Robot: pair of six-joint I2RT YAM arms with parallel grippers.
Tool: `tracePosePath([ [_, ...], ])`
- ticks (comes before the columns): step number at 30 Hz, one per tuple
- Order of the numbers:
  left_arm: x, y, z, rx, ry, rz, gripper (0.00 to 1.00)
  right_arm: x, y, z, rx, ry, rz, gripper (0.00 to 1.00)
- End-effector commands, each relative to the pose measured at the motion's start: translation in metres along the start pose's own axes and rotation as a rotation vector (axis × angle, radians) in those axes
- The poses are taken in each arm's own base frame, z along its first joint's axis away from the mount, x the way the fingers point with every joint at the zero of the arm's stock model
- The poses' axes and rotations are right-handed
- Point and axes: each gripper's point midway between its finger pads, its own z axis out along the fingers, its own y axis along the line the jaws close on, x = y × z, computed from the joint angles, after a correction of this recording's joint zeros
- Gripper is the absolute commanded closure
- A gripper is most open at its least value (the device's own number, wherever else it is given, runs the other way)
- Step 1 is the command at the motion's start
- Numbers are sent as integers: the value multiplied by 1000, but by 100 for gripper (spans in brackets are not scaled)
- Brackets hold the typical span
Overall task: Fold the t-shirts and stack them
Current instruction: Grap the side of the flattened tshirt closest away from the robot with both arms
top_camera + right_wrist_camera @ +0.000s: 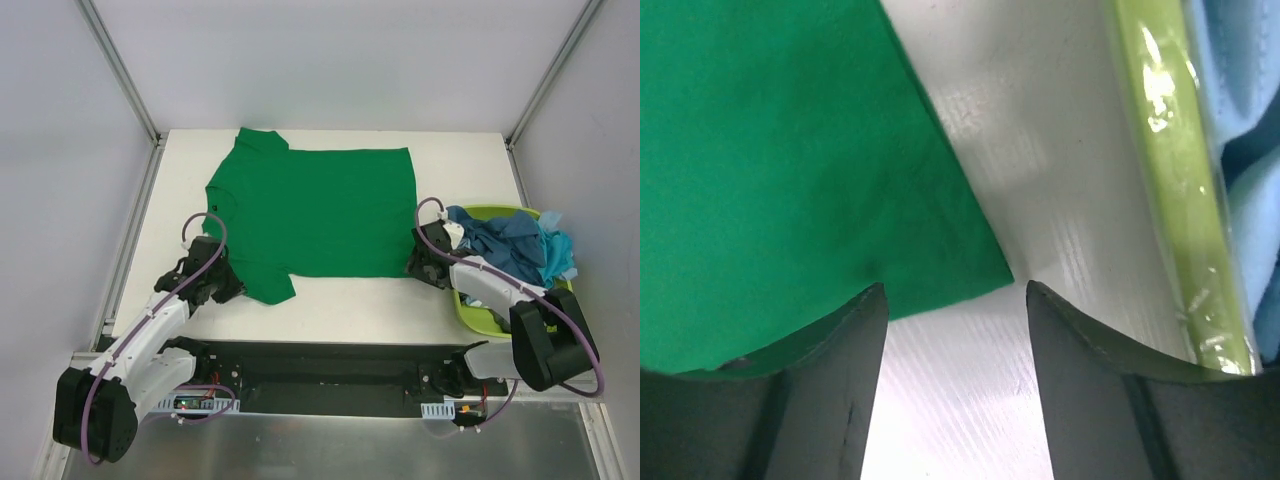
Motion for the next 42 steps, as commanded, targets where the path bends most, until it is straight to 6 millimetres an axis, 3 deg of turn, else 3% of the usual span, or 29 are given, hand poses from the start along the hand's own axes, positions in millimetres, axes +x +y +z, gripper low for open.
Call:
tracePosePath([
  [1,-18,-21,-9,53,-54,35,100,-23,4,9,51,-70,43,42],
  [5,-28,-26,-12,55,-88,44,100,-21,10,21,67,-38,24,43],
  [9,-32,-31,-15,59,-89,56,100,-20,17,25,54,-8,18,54],
  [11,-31,-29,-16,48,-86,36,100,-16,16,25,57,6,12,67],
  [13,-28,-27,-21,47,-84,7,100,-11,12,21,67,30,4,77],
  [18,-13,-13,-37,49,-81,-55,100,5,-3,6,90,78,-37,90],
  [21,-5,6,-51,6,-94,-69,100,19,-13,-5,98,122,-67,95],
  [26,19,25,-66,11,-61,-96,100,45,-13,-21,-3,192,-94,96],
  [29,35,18,-69,96,-7,-115,100,56,-7,-34,-88,208,-90,95],
  [32,31,11,-75,134,-31,-110,100,60,-6,-42,-134,205,-77,94],
  [37,7,-26,-85,256,-87,-52,100,54,1,-52,-179,193,-74,94],
  [42,-36,-62,-85,276,-176,-14,100,39,12,-54,-177,199,-70,94],
])
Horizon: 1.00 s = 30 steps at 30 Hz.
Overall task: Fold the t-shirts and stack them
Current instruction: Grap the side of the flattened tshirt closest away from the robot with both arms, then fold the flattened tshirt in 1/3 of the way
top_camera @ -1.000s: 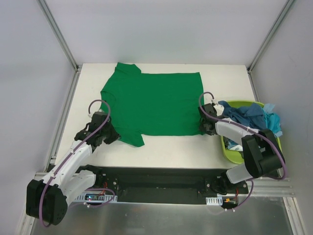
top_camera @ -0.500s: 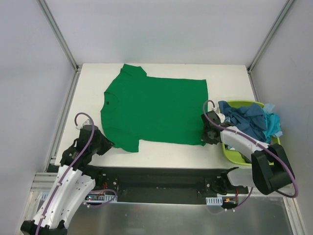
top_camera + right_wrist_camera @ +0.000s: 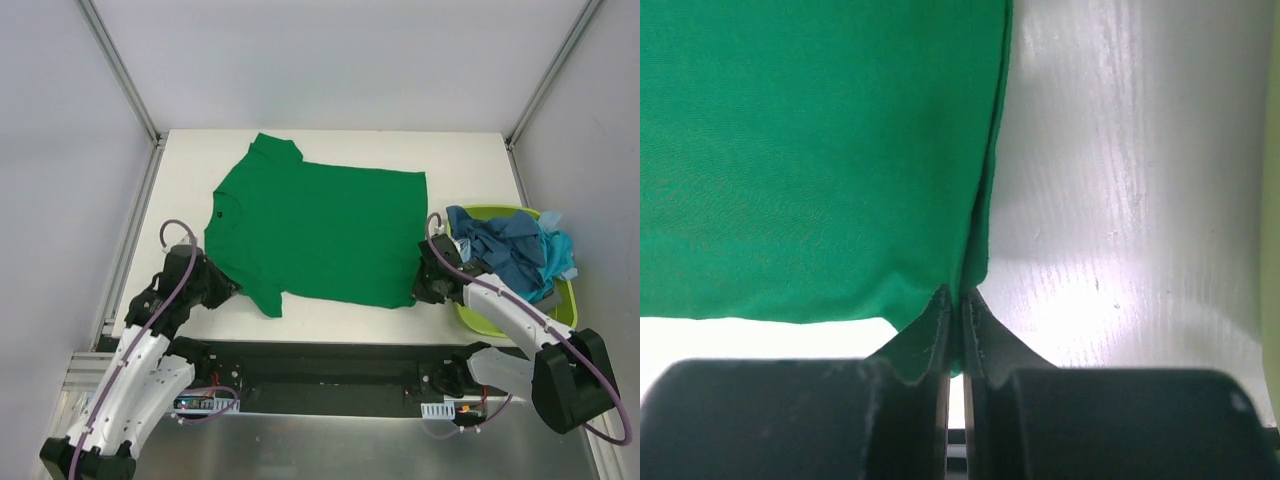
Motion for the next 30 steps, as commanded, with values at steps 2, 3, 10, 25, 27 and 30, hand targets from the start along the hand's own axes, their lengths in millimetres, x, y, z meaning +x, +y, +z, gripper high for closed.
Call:
tracePosePath([
  [2,-55,-68,2,139,-137,87,100,-23,17,-11,-18,5,8,94],
  [3,-61,-75,6,135,-144,94,100,-27,18,-12,-16,6,15,94],
  [10,-108,-116,32,103,-195,195,100,-66,21,-14,-12,-16,53,95],
  [25,-196,-171,101,93,-260,357,100,-128,29,12,28,12,91,94],
  [27,-202,-176,111,110,-249,387,100,-134,27,14,42,5,97,94],
  [30,-210,-174,123,111,-229,385,100,-142,24,17,68,-10,102,94],
])
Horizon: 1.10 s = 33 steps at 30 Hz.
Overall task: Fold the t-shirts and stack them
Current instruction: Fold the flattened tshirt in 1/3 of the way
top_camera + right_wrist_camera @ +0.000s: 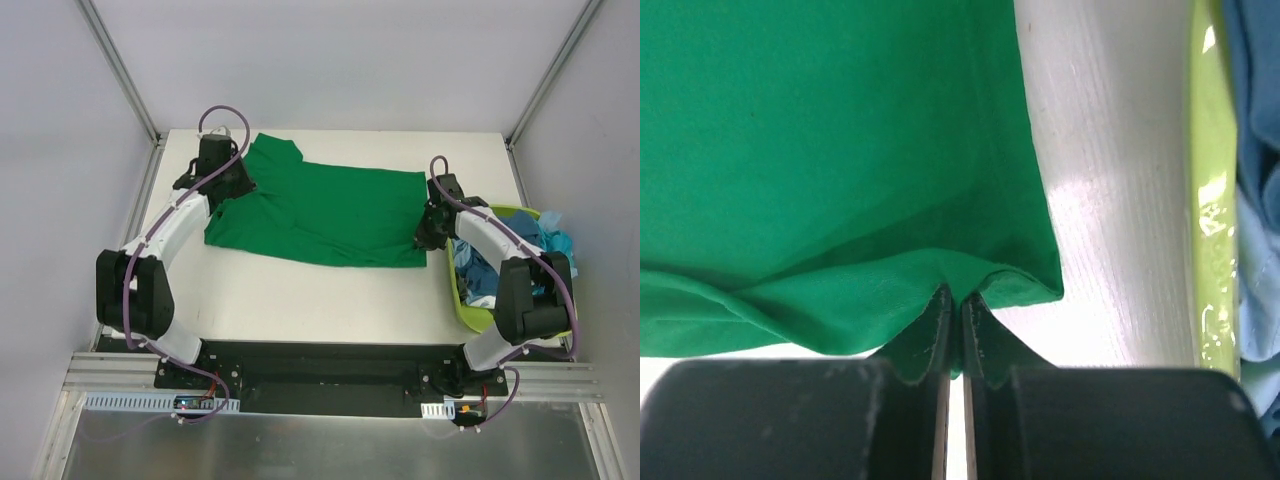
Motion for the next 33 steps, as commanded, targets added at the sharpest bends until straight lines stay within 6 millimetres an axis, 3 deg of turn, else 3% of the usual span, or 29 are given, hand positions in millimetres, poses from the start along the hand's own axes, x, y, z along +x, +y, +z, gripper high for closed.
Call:
tracePosePath([
  [1,-31,-13,9,85,-51,55,100,-21,-1,-6,27,-40,6,94],
  [14,-52,6,34,58,-97,17,100,-46,-10,5,79,-76,78,90],
  [19,-59,11,57,27,-100,4,100,-67,-8,15,105,-109,69,88],
  [22,-68,21,73,-29,-120,4,100,-81,-2,20,101,-121,68,80],
  [23,-74,23,76,-31,-126,9,86,-89,-2,19,103,-135,66,78],
  [24,-79,23,79,-27,-129,18,64,-97,-1,17,113,-152,66,73],
  [28,-102,16,70,-17,-121,44,19,-119,11,-8,84,-190,15,44],
  [30,-106,12,57,-13,-128,46,4,-122,24,-21,15,-221,-30,30],
  [31,-103,9,52,-1,-124,43,1,-120,30,-25,-18,-227,-56,20],
  [33,-89,4,42,42,-87,34,1,-106,43,-31,-91,-212,-102,8],
])
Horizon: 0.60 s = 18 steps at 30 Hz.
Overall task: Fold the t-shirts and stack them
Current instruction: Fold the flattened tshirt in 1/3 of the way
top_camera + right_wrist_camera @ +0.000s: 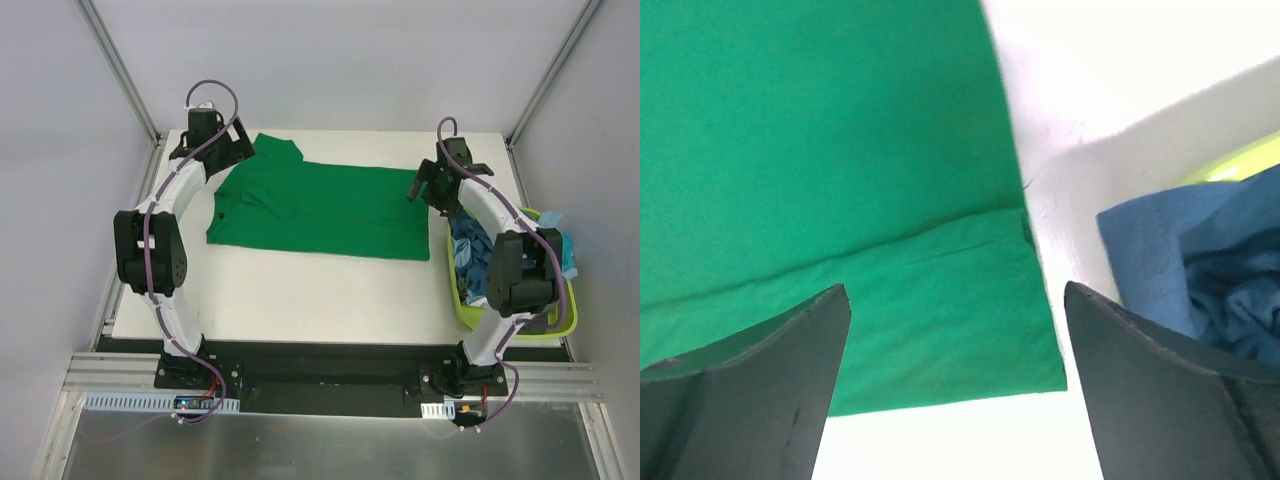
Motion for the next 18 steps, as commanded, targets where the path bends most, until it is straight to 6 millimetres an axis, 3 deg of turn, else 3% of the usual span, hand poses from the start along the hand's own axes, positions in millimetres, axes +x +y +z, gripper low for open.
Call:
tracePosePath([
  [1,-2,-24,-46,108,11,5,1,8,29,-38,-175,-29,-107,1],
  [4,43,-22,-50,163,139,-38,1,48,56,-39,-324,40,-180,4],
  [7,80,-13,-40,172,251,-78,1,78,70,-29,-364,124,-231,4],
  [13,123,24,-11,77,368,-141,1,94,68,8,-294,220,-222,4],
  [18,161,57,-23,-10,443,-214,1,117,58,17,-270,289,-217,4],
])
